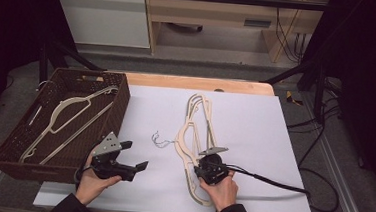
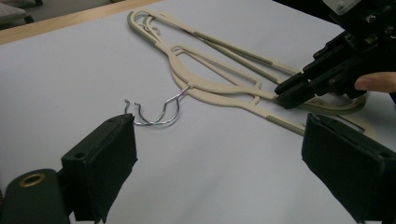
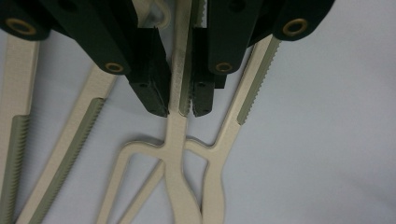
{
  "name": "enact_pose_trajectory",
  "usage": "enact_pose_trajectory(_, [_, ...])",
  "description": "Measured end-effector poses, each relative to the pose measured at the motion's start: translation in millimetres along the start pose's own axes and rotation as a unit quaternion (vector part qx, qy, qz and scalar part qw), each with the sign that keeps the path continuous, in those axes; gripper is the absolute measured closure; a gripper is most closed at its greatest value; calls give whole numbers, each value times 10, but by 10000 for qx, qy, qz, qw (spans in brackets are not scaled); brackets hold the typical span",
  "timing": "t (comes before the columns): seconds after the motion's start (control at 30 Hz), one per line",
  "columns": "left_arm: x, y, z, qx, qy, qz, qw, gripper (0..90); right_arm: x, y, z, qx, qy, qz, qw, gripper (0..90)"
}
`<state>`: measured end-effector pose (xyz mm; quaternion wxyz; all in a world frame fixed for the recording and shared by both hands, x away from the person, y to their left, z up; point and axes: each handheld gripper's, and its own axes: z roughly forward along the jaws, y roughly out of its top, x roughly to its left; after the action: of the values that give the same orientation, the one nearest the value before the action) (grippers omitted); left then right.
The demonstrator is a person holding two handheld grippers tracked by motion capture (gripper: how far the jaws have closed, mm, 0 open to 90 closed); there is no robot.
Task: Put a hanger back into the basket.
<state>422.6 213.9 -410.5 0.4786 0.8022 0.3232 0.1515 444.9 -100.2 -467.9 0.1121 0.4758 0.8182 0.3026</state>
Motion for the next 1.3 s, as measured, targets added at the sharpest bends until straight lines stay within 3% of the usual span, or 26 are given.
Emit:
enact_pose_trajectory(0.07, [2,-3,4,13,-1,8,10000,100,-14,-1,-17,-6,-45,50,10000,797])
enact_pose_trajectory(0.13, [3,-5,7,16,-2,2,10000,99,-45,11,-62,-91,229,144,9996,798])
enact_pose_trajectory(0.3, [1,-10,18,20,4,10,10000,99,-97,48,-181,-217,465,319,9982,799])
enact_pose_trajectory(0.5, [-16,-18,80,95,13,46,9999,98,-200,71,-311,-389,683,342,9963,800])
enact_pose_trajectory(0.77, [-24,3,181,128,72,85,9999,99,-226,103,-459,-591,896,400,9934,799])
enact_pose_trajectory(1.13, [13,-71,310,173,154,-75,9997,125,-247,117,-540,-753,1128,424,9899,799])
enact_pose_trajectory(1.17, [36,-91,381,176,128,-200,9996,148,-248,118,-545,-757,1154,444,9894,798])
enact_pose_trajectory(1.3, [75,-105,509,177,94,-342,9992,215,-244,115,-538,-749,1150,423,9896,798])
